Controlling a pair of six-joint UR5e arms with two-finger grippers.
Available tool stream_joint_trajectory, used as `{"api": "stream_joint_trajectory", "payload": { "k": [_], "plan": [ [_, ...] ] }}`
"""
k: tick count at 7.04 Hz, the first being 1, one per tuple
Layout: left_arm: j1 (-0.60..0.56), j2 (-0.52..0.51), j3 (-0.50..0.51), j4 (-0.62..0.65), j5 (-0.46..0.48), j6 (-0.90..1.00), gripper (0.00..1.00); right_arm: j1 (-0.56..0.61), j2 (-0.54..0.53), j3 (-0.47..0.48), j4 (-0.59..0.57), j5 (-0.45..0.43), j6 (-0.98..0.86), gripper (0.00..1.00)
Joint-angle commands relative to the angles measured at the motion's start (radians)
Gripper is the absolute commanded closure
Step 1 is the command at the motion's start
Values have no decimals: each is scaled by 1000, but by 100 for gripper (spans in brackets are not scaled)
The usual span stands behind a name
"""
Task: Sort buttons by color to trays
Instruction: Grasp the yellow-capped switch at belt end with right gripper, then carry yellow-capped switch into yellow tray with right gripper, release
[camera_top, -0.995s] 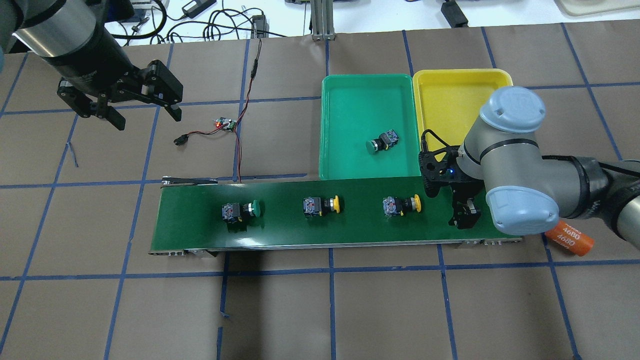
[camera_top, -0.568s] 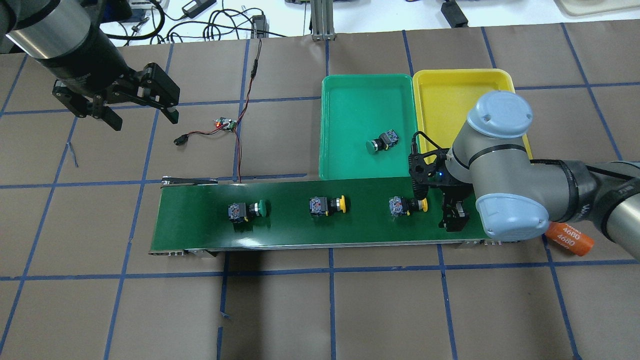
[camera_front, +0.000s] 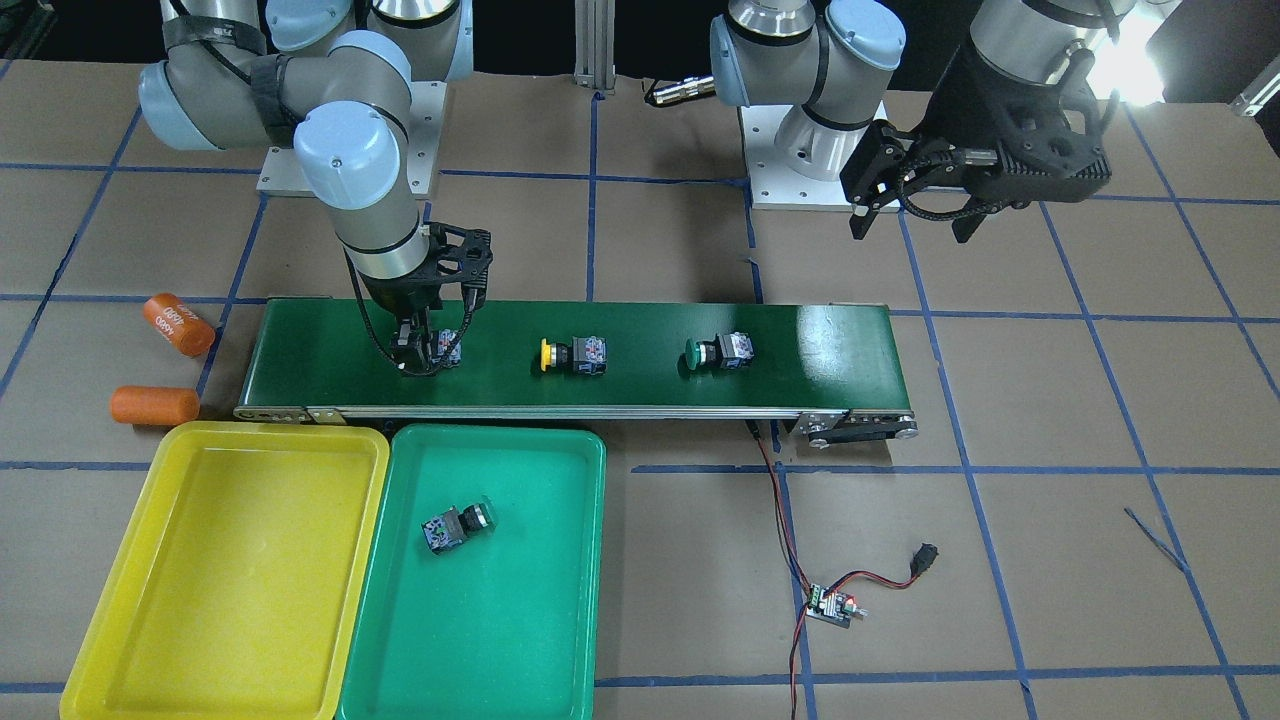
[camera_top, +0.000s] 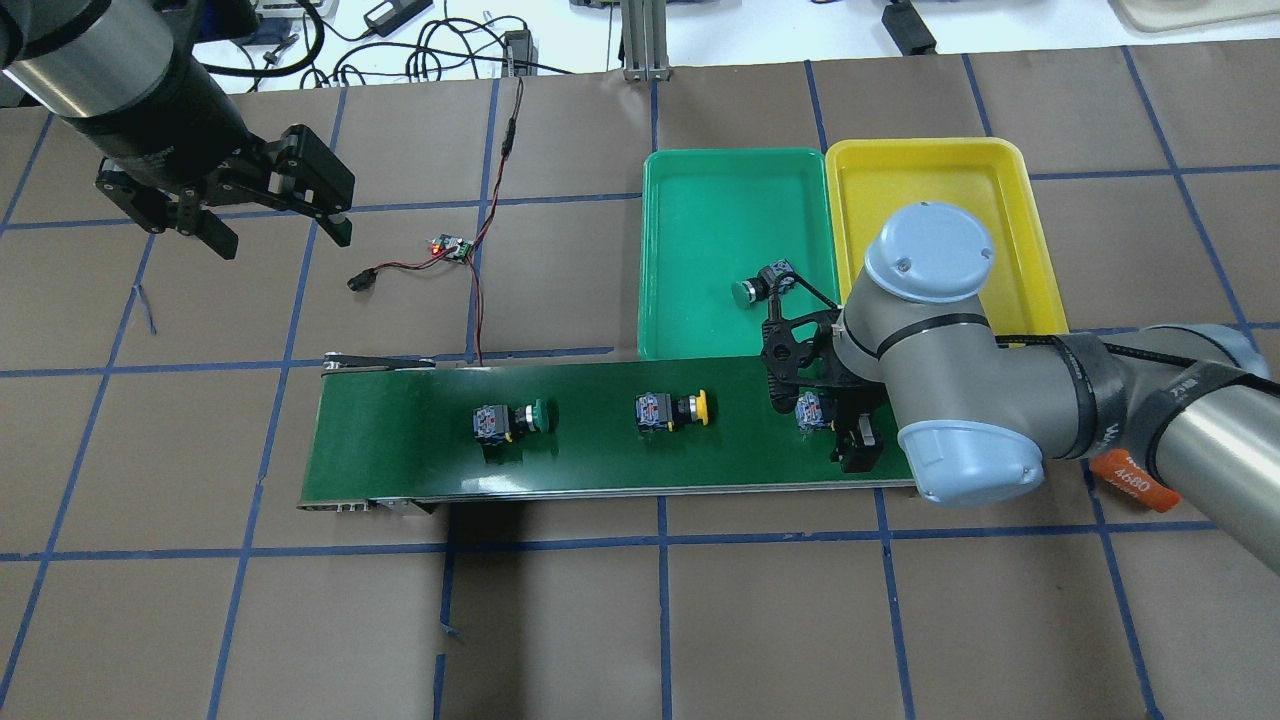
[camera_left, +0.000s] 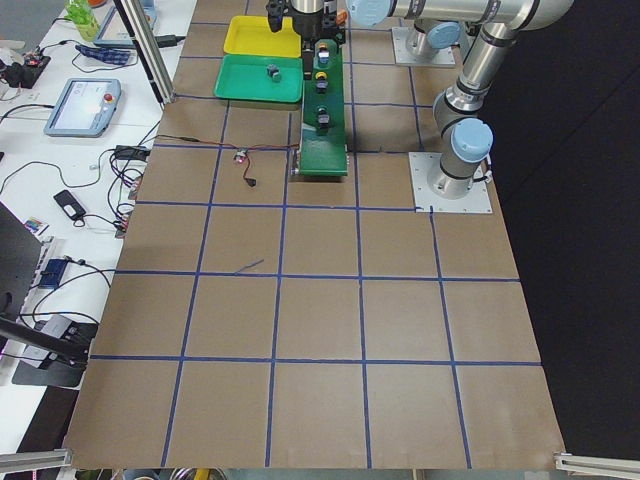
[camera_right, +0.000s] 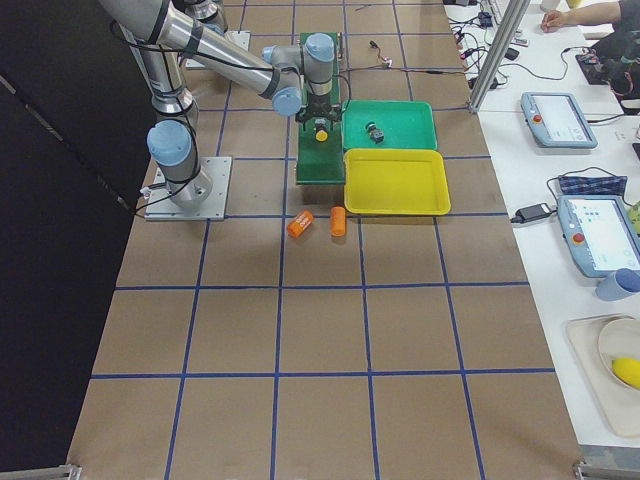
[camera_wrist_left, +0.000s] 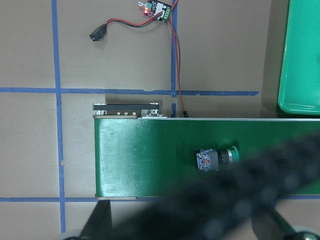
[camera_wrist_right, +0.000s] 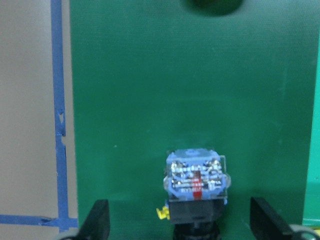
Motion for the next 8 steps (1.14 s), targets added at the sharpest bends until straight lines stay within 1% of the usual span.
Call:
{"api": "stream_joint_trajectory", "payload": {
  "k": [1,2,3,4,5,6,7,8],
  "plan": [
    [0,-4,1,4,-3,0,0,6,3,-2,-10,-5,-4,30],
    [0,-7,2,4,-5,0,0,3,3,-4,-10,-7,-6,54],
    [0,-5,4,4,-5,0,0,-2,1,-7,-13,-8,-4,72],
    [0,-5,2,4,-5,0,0,-8,0,-19,-11,-11,-6,75],
    [0,-5,1,4,-5,0,0,-16,5,-71,-17,-13,-7,75],
    [0,-4,2,4,-5,0,0,-40,55,-164,-11,-16,-6,75],
    [2,-8,8,4,-9,2,0,-81,149,-274,1,-52,-24,74],
    [2,-10,7,4,-2,3,0,-130,228,-368,7,-63,-62,74]
  ]
}}
